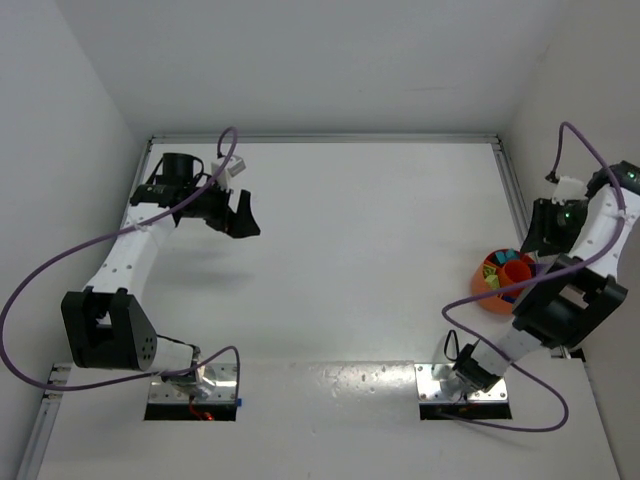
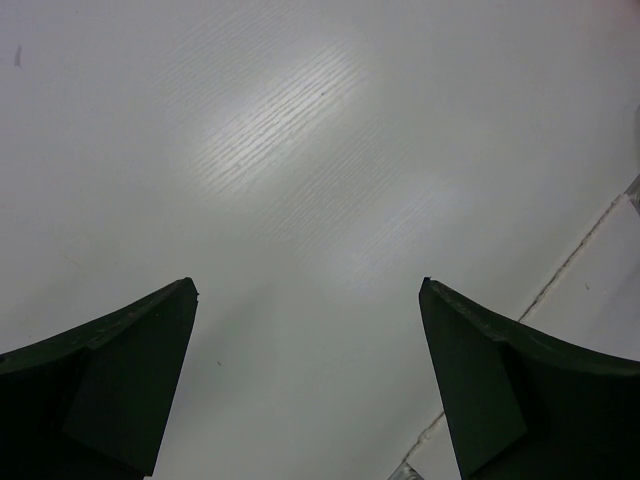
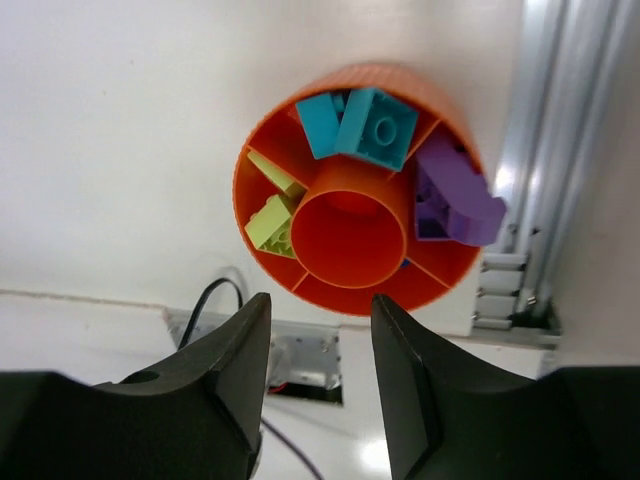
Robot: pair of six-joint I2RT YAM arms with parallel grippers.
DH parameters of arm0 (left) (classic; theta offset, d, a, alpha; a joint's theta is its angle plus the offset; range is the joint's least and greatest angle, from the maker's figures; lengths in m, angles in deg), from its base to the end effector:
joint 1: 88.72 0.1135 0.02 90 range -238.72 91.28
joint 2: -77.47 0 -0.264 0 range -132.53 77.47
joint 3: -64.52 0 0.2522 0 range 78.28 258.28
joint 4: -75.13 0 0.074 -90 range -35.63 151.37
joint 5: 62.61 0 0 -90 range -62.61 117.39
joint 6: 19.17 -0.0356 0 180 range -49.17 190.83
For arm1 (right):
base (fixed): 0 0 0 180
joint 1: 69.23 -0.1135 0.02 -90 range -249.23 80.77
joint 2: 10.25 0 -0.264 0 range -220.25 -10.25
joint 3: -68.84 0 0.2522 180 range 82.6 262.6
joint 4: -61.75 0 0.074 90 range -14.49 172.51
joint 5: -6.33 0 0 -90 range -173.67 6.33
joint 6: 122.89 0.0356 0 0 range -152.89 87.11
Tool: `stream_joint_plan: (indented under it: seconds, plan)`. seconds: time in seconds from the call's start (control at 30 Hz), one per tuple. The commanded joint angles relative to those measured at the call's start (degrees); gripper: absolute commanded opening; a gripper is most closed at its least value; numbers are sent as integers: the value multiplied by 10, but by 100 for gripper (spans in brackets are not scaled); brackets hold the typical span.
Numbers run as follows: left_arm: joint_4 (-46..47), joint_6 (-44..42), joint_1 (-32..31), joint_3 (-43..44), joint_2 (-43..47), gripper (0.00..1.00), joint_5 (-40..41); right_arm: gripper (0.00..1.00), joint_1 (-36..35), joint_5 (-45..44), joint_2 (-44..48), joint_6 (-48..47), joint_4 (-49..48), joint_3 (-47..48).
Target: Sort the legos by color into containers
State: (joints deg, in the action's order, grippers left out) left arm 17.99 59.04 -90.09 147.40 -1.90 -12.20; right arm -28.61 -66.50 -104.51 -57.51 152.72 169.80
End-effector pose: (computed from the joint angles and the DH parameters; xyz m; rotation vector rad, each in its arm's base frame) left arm 0.2826 -0.0295 0.3067 0.5447 2.3003 -0.7714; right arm 0.2352 -0.1879 0.2987 0.3796 2.8575 0.2888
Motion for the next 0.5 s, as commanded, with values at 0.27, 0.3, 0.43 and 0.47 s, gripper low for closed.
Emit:
stream_joint_plan:
  seconds: [0.27, 0.3, 0.43, 0.47]
  plan:
    - [19, 7, 103, -3, 21, 100, -14, 45, -142, 208, -4, 44, 27, 80]
    - [19, 7, 114, -3, 26, 100, -14, 45, -164, 208, -10, 65, 10, 80]
    - [26, 6, 160, -31, 42, 100, 1, 48, -267, 182, -15, 148, -87, 87]
    - [31, 6, 168, -36, 49, 100, 7, 48, -281, 176, -15, 155, -96, 87]
